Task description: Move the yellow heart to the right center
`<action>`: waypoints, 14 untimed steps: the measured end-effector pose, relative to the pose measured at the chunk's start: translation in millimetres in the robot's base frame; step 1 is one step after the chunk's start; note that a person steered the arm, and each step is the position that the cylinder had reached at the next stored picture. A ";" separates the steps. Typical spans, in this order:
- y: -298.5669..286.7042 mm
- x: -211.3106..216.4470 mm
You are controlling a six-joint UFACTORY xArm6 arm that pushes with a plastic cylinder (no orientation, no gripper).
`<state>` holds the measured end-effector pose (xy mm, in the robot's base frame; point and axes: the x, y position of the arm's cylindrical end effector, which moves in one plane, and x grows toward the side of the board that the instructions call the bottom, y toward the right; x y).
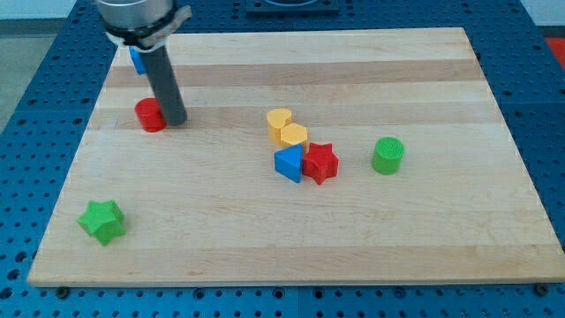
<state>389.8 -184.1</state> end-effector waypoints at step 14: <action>318.4 -31.0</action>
<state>358.7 134.3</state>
